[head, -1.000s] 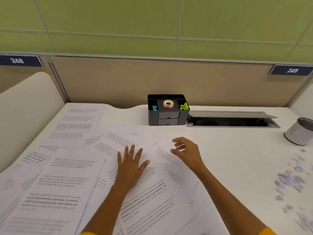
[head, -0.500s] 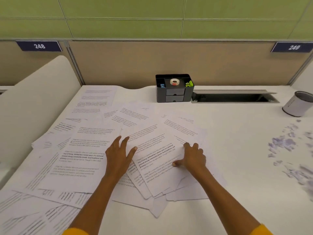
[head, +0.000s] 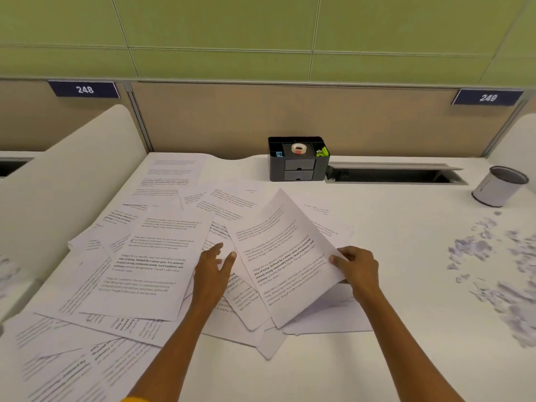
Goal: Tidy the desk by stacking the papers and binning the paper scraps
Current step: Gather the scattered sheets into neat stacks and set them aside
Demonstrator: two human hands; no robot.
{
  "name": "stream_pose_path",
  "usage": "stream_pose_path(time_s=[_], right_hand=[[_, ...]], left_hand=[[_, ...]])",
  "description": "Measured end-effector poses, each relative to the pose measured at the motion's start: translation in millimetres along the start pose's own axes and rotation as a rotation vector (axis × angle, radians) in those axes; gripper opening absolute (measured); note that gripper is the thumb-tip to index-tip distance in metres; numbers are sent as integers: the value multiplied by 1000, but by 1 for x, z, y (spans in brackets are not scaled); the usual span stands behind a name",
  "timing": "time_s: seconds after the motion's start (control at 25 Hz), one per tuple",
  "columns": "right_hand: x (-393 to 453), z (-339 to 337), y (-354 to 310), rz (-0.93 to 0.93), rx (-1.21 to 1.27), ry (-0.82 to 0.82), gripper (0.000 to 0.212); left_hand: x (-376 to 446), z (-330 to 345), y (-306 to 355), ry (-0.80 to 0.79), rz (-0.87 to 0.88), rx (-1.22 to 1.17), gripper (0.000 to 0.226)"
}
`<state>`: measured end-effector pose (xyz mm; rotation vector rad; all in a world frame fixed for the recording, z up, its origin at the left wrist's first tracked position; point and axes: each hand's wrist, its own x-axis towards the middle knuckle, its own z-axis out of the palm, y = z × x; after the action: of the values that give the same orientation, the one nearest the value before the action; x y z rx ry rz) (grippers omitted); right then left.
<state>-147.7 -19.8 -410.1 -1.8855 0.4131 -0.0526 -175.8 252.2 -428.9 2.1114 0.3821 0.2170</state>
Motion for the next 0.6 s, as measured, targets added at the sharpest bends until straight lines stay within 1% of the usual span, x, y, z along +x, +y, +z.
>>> stream_pose_path(time_s=[0.08, 0.2, 0.36, 0.44, 0.56, 0.6], right_hand=[[0, -7, -2, 27, 156, -24, 14], [1, -11, -7, 27, 281, -79, 19], [-7, -4, -2, 21, 381, -138, 14], [-11, 1, 6, 32, 374, -176, 12], [-11, 3, 14, 47, 337, -230, 17], [-10, 2, 14, 37, 337, -233, 15]], left_hand=[[1, 0, 9, -17, -102, -103, 46], [0, 3, 22, -51, -220, -315, 49], [2, 6, 42, -82, -299, -552, 31], [0, 9, 45, -23, -277, -610, 22], [-9, 11, 48, 86, -250, -641, 22], [-10, 9, 48, 123, -254, -649, 23]])
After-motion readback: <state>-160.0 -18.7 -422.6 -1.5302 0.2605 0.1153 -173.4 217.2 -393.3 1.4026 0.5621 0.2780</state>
